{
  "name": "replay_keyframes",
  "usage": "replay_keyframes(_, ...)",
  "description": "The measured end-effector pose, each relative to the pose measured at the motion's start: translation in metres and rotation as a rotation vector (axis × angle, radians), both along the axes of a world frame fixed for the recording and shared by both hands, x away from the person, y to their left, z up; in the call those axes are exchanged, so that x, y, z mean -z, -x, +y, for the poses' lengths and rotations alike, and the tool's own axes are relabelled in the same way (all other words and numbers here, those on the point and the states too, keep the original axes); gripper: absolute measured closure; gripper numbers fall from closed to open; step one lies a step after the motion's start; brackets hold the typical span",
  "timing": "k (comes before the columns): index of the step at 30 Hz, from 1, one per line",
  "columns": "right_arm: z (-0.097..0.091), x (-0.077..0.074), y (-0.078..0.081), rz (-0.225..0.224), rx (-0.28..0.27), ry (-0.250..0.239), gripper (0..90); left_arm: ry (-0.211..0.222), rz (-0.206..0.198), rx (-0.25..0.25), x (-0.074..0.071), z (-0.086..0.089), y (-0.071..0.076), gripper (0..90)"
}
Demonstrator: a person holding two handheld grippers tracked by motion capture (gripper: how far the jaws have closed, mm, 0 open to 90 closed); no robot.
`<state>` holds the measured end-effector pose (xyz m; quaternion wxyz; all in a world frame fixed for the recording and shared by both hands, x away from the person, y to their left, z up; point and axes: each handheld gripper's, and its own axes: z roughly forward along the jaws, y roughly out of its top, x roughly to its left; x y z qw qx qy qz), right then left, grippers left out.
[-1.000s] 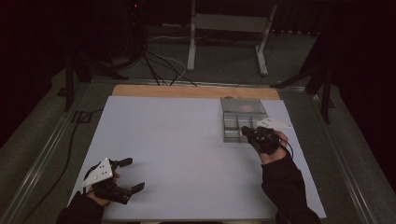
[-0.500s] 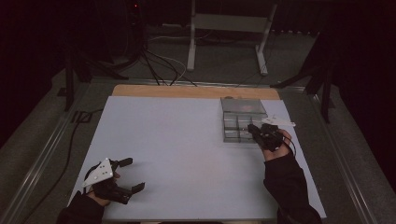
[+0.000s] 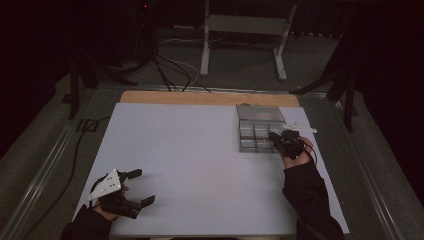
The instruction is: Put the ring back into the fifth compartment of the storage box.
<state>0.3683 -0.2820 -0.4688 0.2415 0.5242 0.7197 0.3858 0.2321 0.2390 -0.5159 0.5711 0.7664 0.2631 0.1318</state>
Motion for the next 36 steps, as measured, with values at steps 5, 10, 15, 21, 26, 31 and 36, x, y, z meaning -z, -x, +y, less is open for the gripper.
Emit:
replay_keyframes(5,-0.002,0.004,-0.004,0.011,0.01,-0.003,86.8,0.001,0.0,0.0,0.0,0.0,0.0,0.6)
replay_keyframes(10,-0.003,0.009,-0.008,0.029,0.023,-0.011,86.8,0.003,0.001,0.001,0.0,0.0,0.0,0.6)
replay_keyframes(15,-0.003,0.014,-0.012,0.039,0.021,-0.003,86.7,0.004,0.001,0.0,0.0,0.0,0.0,0.6)
replay_keyframes(21,-0.001,0.02,-0.015,0.063,0.021,0.001,86.8,0.002,0.001,0.0,0.0,0.0,0.0,0.6)
replay_keyframes(26,0.001,0.024,-0.017,0.083,0.013,0.002,86.4,0.007,-0.002,0.0,0.0,0.001,0.0,0.6)
replay_keyframes(31,0.002,0.026,-0.017,0.086,0.009,0.01,85.9,0.004,-0.001,0.002,0.0,0.001,0.0,0.6)
replay_keyframes(36,-0.001,0.025,-0.017,0.063,0.004,0.001,70.9,0.003,0.0,0.001,0.0,0.0,0.0,0.6)
